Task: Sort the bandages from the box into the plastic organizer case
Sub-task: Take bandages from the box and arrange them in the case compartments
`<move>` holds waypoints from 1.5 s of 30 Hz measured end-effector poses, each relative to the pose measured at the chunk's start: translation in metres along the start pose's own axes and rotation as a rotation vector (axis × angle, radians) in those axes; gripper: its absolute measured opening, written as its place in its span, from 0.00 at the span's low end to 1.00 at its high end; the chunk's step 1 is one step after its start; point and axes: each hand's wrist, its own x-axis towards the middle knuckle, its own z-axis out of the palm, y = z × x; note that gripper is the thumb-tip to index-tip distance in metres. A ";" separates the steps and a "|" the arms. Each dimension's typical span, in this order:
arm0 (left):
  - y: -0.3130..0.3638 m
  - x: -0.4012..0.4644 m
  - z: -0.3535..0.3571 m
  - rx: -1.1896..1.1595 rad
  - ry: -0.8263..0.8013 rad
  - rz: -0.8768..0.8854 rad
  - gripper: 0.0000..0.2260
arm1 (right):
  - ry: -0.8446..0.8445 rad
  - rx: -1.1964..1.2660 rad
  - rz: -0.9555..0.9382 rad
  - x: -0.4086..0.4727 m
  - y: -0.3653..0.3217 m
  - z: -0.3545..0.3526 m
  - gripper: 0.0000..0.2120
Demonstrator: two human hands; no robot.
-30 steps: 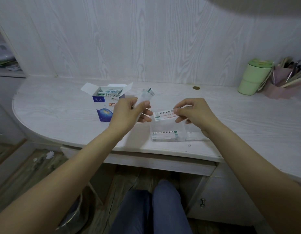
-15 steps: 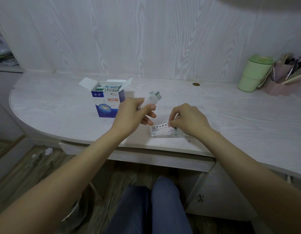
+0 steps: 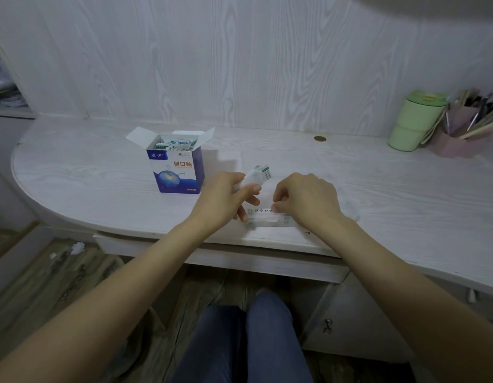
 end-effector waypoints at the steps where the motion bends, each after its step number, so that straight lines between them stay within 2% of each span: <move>1: 0.000 0.000 0.001 -0.012 -0.004 0.004 0.06 | 0.008 0.065 0.019 -0.001 0.003 -0.001 0.04; 5: 0.003 -0.003 0.005 -0.106 -0.018 0.022 0.05 | 0.039 0.670 0.062 -0.007 0.011 -0.008 0.08; 7: 0.006 -0.003 0.007 -0.165 -0.048 0.033 0.06 | 0.018 0.867 0.072 -0.009 0.011 -0.011 0.07; 10: 0.012 -0.003 0.009 -0.257 -0.097 0.047 0.05 | 0.072 0.941 0.068 -0.007 0.010 -0.010 0.05; 12: 0.013 -0.002 0.008 -0.266 -0.107 0.050 0.04 | 0.105 0.973 0.085 -0.005 0.010 -0.009 0.07; 15: 0.013 0.000 0.007 -0.295 -0.088 0.035 0.09 | 0.117 1.002 0.125 -0.003 0.012 -0.010 0.11; 21: 0.011 0.004 0.004 -0.329 -0.011 -0.004 0.11 | 0.114 1.261 0.162 -0.004 0.022 -0.011 0.02; 24: 0.004 0.005 0.002 -0.286 0.031 -0.004 0.13 | 0.050 1.380 0.177 -0.006 0.028 -0.013 0.08; 26: 0.002 0.006 0.001 -0.284 0.044 -0.026 0.14 | 0.029 1.320 0.170 -0.006 0.031 -0.013 0.09; 29: 0.003 0.008 0.000 -0.281 0.065 -0.032 0.12 | 0.031 1.148 0.153 -0.005 0.033 -0.010 0.02; 33: 0.004 0.009 -0.002 -0.276 0.083 -0.038 0.11 | 0.028 0.879 0.111 -0.002 0.032 -0.005 0.04; 38: 0.001 0.008 -0.001 -0.278 0.081 -0.029 0.11 | 0.028 0.611 0.031 0.000 0.021 0.005 0.02; 45: 0.002 0.007 -0.001 -0.303 0.114 0.017 0.11 | 0.000 0.376 -0.079 0.001 0.014 0.007 0.02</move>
